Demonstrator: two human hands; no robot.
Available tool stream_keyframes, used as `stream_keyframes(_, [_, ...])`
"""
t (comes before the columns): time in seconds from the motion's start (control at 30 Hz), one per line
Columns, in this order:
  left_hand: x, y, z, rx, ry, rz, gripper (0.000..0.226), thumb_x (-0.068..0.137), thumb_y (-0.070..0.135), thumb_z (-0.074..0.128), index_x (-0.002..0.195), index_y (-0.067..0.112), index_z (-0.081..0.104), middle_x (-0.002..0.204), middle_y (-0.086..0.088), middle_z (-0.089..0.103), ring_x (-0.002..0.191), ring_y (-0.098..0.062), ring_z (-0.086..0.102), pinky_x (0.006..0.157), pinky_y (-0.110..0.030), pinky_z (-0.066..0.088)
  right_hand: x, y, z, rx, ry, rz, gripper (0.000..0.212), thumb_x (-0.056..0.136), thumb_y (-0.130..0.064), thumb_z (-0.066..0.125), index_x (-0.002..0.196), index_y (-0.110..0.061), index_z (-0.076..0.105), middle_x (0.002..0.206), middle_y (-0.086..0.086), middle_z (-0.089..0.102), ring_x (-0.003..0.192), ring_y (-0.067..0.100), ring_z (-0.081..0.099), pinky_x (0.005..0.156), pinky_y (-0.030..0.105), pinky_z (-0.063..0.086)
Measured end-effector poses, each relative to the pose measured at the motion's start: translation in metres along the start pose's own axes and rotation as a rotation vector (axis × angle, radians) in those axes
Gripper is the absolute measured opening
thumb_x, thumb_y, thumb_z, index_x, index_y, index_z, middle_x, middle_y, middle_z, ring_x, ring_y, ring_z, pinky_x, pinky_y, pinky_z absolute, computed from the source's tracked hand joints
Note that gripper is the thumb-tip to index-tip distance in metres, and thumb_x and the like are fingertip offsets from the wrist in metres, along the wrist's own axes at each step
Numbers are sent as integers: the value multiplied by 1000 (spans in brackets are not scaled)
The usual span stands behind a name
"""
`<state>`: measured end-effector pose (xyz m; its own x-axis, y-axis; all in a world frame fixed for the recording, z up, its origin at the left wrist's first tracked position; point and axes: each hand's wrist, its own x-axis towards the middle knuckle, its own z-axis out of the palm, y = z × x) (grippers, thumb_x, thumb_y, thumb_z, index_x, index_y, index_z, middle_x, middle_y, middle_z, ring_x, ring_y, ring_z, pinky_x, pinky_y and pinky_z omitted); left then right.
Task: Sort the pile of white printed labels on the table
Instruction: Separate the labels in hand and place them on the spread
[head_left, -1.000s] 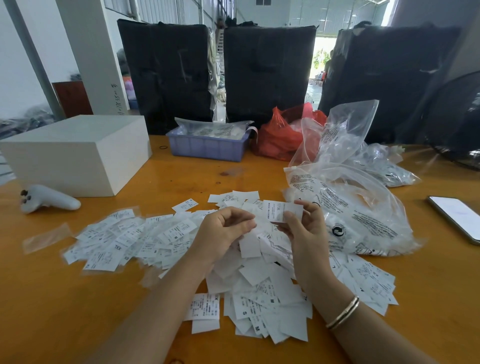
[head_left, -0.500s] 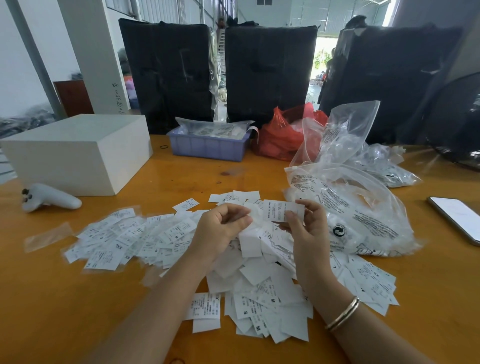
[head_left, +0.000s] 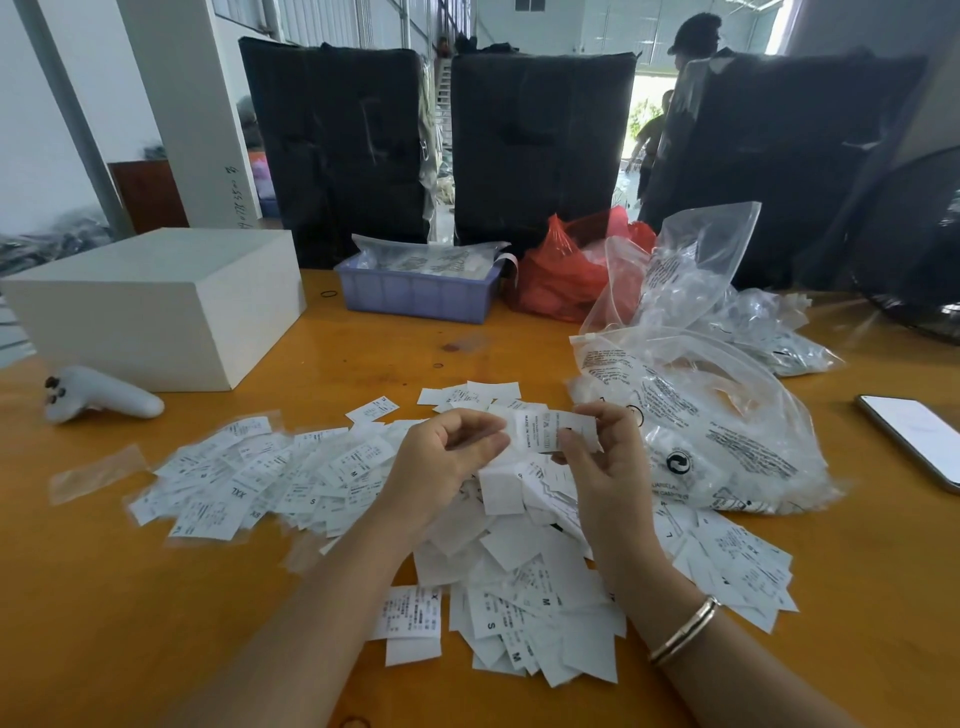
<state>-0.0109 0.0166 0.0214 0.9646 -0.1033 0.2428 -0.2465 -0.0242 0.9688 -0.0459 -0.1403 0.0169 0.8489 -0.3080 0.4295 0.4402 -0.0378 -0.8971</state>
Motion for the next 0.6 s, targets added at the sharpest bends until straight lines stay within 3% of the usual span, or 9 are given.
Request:
stream_keyframes(0.17, [-1,3,-1,1,-1,3,10,80,19,75,85,28,72,85,13,74,80,-2,68,68,-14,52,-2,-2,0,-75,4,-42,29,91,-3,56,93,-32,52,95,-1,62,73,11,67,63,29,54])
stream_keyframes(0.3, [-1,6,-1,-33,0,-9,10,81,14,73,87,23,71,82,13,74,77,1,67,66,-13,52,-2,-5,0,-91,23,-73,29,92,-2,54,94,-31,50,95,1,63,76,7,69,61,22,55])
stream_keyframes(0.6, [-2,8,-1,-16,-6,-8,11,80,15,75,85,24,72,81,16,73,76,2,67,64,-11,50,-3,-8,0,-22,31,-80,27,93,-3,53,94,-30,50,90,-7,65,80,12,70,66,23,56])
